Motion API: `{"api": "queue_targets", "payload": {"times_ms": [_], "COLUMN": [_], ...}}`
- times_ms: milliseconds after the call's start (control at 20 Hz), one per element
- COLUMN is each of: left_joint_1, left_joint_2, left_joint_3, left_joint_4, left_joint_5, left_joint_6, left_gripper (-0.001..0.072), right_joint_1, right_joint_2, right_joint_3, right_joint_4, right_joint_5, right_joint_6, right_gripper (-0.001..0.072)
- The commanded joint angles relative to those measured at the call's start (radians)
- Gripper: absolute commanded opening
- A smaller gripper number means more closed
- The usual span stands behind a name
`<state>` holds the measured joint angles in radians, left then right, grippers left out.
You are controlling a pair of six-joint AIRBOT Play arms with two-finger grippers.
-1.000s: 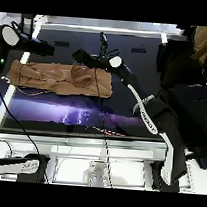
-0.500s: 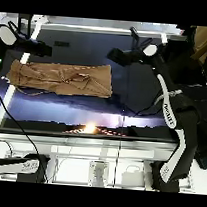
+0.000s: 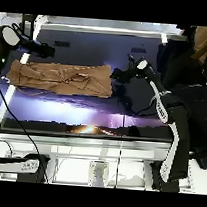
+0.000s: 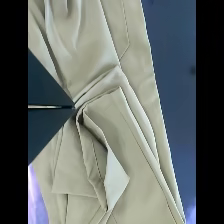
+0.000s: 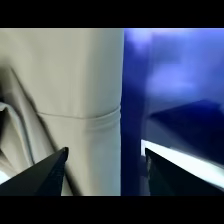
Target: Fold the clothes and pants, and hang the long-sleeved shirts on hangers.
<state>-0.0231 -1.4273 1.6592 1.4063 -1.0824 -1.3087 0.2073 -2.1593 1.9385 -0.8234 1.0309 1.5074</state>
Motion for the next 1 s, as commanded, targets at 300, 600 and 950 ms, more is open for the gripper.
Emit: {"api": "queue_targets", "payload": {"times_ms": [300,600,950], "left_joint_1": [0.000,0.000,-0.006], "left_joint_2": [-0.002,-0.020,0.034], "left_joint_3": [-0.001,-0.002,-0.002], "left_joint_4": [-0.008,0.026,0.022], "left_joint_5": [-0.006,-0.143,-0.348], "left_joint_6": [0.000,0.000,-0.054], "left_gripper": [0.0024,0.0024,0.0023], "right_joint_1": [0.089,0.095,-0.024], "right_joint_2": [-0.048,-0.043,0.240], "right_joint_3": [0.005,0.069,0.031], "right_joint_4": [0.094,0.096,-0.432], "right_joint_5": [-0.035,0.024,0.525], "right_joint_6": [-0.006,-0.005,0.009], "right_gripper": [0.0485,0.0012,0.0012]}}
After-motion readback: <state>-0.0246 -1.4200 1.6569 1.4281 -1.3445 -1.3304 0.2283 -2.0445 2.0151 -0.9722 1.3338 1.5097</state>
